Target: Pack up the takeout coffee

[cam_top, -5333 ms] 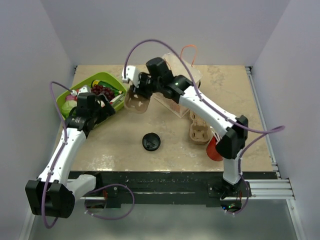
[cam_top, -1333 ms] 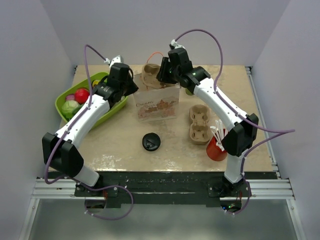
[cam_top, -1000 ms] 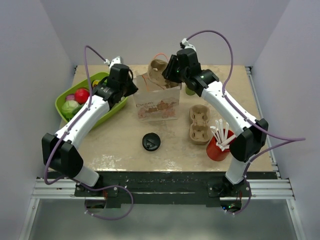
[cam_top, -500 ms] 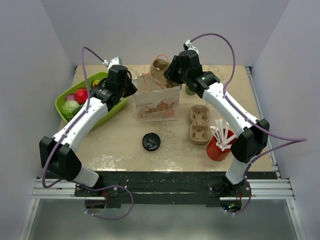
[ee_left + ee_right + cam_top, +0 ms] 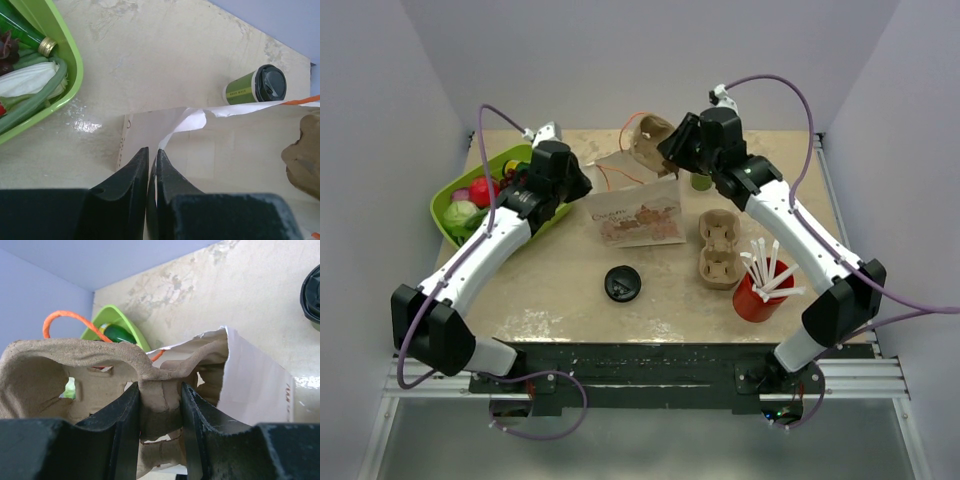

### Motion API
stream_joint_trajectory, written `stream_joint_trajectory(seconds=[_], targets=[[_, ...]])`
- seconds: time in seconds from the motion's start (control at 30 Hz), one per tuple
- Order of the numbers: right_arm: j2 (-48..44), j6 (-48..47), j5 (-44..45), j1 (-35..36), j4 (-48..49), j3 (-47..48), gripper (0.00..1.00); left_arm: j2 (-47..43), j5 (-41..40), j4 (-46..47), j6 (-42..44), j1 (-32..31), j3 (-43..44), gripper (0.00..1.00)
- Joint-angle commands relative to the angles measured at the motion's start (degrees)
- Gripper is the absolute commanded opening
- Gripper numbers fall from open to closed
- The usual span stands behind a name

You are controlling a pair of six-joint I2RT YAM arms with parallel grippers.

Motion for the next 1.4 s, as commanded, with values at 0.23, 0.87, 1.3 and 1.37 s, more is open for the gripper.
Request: stream_joint_trajectory(seconds=[0.23, 0.87, 1.3, 1.37], targets=[[2.2, 1.3, 1.3, 0.6, 1.9, 2.3, 0.17, -5.2, 4.2, 8.0, 2.1, 0.0, -4.4, 0.16], [9.9, -11.4, 20.5, 12.2, -24.5, 14.0, 0.16, -5.4, 0.4, 8.0, -0.1, -1.9, -3.5, 0.15], [19.5, -12.5, 22.9, 12.9, -31.4, 21.3, 0.20, -6.5, -0.9, 9.0, 0.0, -4.3, -4.8, 0.15], [20.2, -12.5, 23.2, 13.0, -31.6, 21.3, 0.22, -6.8, -1.6, 9.0, 0.1, -4.5, -4.8, 0.15]])
